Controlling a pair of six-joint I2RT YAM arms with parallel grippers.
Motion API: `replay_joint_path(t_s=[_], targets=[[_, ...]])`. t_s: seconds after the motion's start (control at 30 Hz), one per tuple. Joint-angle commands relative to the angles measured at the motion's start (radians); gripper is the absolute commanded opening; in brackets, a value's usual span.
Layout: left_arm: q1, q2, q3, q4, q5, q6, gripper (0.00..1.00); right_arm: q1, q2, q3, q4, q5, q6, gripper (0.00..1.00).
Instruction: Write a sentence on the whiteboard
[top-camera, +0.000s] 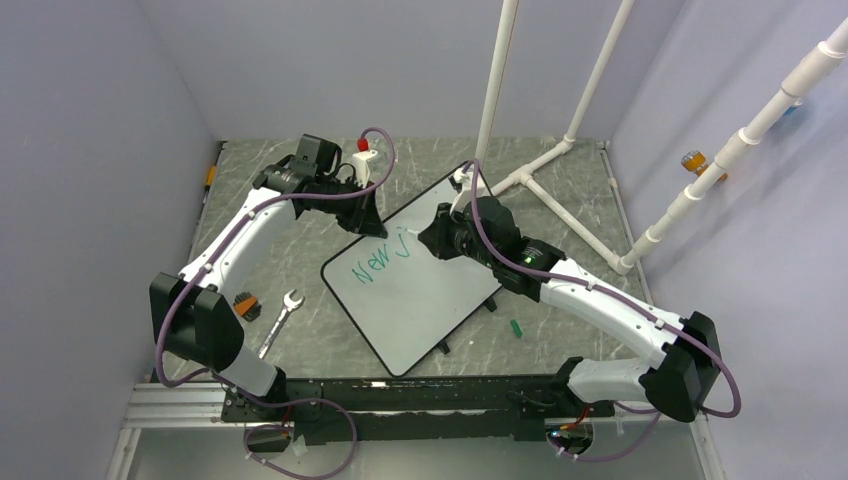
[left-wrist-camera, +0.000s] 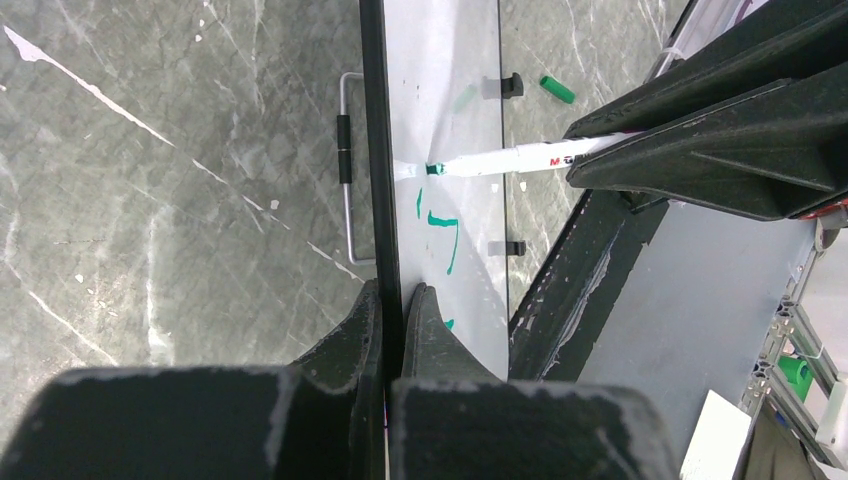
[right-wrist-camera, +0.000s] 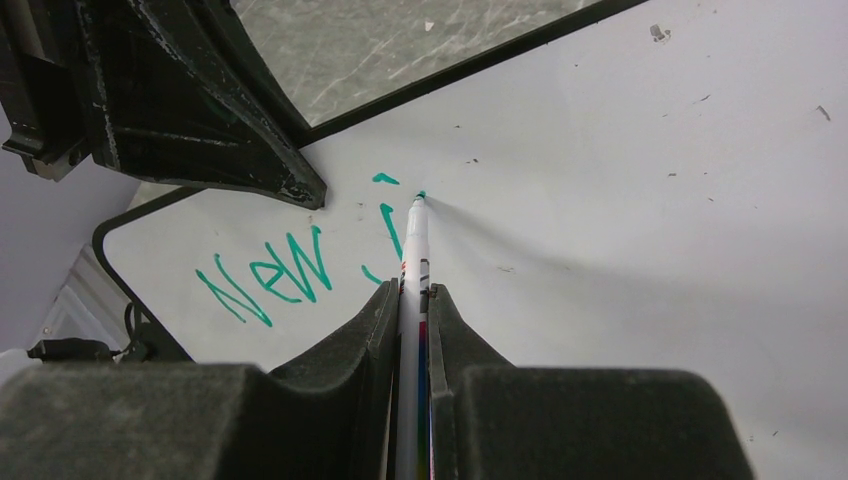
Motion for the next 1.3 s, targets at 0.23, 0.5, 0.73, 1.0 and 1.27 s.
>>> replay_joint_path(t_s=[0.23, 0.5, 0.73, 1.0, 1.27], targets=[[-0.027, -0.021, -0.009, 0.033, -0.072, 0.135, 0.00, -0.002, -0.003, -0.038, 0.021, -0.048, 0.023, 0.00], [-0.027, -0.024, -0.009, 0.032, -0.074, 0.136, 0.00, -0.002, -0.036, -0.091, 0.013, -0.048, 0.037, 0.00], [-0.027, -0.022, -0.009, 0.032, -0.072, 0.137, 0.00, -0.004, -0.038, -0.064, -0.036, 0.019, 0.033, 0.00], [-0.029, -0.021, -0.010, 0.032, -0.072, 0.134, 0.00, -0.004, -0.006, 0.001, -0.065, 0.061, 0.008, 0.00], [-0.034, -0.021, -0.010, 0.032, -0.073, 0.135, 0.00, -0.006, 0.043, 0.061, -0.057, 0.039, -0.012, 0.00]])
